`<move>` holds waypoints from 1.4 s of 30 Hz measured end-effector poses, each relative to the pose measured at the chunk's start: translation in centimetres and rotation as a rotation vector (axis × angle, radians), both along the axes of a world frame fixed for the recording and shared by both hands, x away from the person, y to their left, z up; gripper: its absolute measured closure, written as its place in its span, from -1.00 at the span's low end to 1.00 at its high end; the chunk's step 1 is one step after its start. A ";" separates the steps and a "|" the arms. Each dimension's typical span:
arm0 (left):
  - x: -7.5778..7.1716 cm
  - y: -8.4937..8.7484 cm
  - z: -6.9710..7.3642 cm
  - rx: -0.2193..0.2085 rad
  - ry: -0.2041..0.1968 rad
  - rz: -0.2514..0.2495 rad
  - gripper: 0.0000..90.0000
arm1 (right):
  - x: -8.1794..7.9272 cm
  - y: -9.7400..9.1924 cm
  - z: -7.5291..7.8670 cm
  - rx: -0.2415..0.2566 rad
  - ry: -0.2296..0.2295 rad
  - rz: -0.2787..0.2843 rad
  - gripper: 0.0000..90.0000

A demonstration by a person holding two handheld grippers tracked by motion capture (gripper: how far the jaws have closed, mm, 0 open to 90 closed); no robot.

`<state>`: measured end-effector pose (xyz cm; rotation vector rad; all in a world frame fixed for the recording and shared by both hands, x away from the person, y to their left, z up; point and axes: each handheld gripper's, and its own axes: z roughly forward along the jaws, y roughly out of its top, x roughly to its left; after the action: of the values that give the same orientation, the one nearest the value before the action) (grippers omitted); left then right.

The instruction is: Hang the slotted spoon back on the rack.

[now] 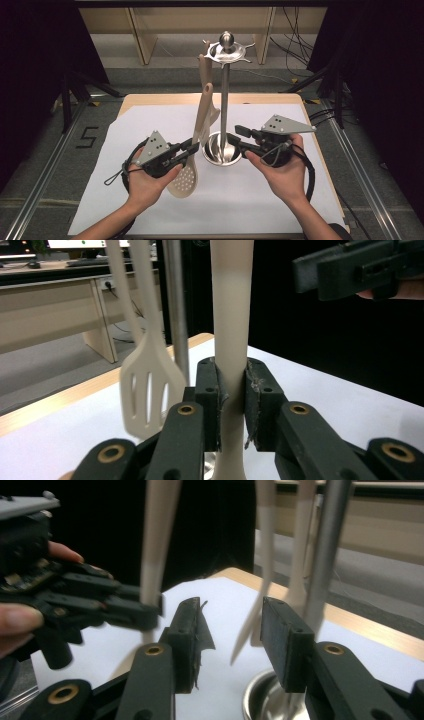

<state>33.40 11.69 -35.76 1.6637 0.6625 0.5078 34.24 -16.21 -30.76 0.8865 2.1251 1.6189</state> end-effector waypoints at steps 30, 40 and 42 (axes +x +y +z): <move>0.9 -3.4 -0.7 0.097 0.017 -0.140 0.71 | 1.6 2.5 1.3 0.062 0.005 0.144 0.68; 3.4 -3.0 0.7 0.058 0.064 -0.406 0.40 | 1.6 2.4 1.7 0.027 -0.045 0.260 0.69; 3.6 -3.0 0.7 0.054 0.063 -0.431 0.49 | 1.4 2.3 1.8 0.013 -0.040 0.271 0.69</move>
<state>36.97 8.70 -35.03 1.8153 0.3204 0.1652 35.69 -13.92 -28.96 0.5832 2.2883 1.7626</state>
